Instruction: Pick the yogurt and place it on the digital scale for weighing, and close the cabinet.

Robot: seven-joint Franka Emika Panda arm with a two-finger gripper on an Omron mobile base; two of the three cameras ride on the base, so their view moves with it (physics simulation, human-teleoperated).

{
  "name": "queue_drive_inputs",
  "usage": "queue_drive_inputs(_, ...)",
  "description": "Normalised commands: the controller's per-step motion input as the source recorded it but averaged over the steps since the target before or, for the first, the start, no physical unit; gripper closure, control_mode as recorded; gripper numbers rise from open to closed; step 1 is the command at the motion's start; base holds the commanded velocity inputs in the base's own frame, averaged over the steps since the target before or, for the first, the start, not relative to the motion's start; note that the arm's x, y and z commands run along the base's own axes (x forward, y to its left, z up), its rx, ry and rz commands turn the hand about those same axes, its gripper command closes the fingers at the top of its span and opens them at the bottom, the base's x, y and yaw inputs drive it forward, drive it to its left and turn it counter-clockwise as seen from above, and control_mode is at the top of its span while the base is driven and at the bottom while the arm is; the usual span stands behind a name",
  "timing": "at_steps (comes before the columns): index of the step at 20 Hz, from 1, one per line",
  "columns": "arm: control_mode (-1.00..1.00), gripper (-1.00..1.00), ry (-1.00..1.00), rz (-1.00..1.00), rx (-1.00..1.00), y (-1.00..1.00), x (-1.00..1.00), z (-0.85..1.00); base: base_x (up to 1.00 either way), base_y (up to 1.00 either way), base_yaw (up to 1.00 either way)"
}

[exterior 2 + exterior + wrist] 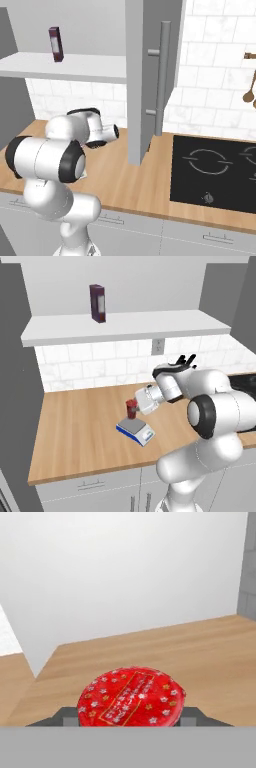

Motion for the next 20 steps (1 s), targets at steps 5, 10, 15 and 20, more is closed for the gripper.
queue_drive_inputs(5,-1.00,1.00,-0.16,0.00,0.00,0.07,0.00,-0.31,0.00,0.00,0.00)
queue_drive_inputs(10,-1.00,1.00,-0.06,0.00,0.00,0.01,0.12,-0.26,0.00,0.00,0.00)
queue_drive_inputs(15,-1.00,1.00,0.00,0.00,0.00,0.06,0.01,-0.22,0.00,0.00,0.00)
queue_drive_inputs(20,-1.00,1.00,0.00,0.01,0.00,0.02,-0.29,-0.07,0.00,0.00,0.00)
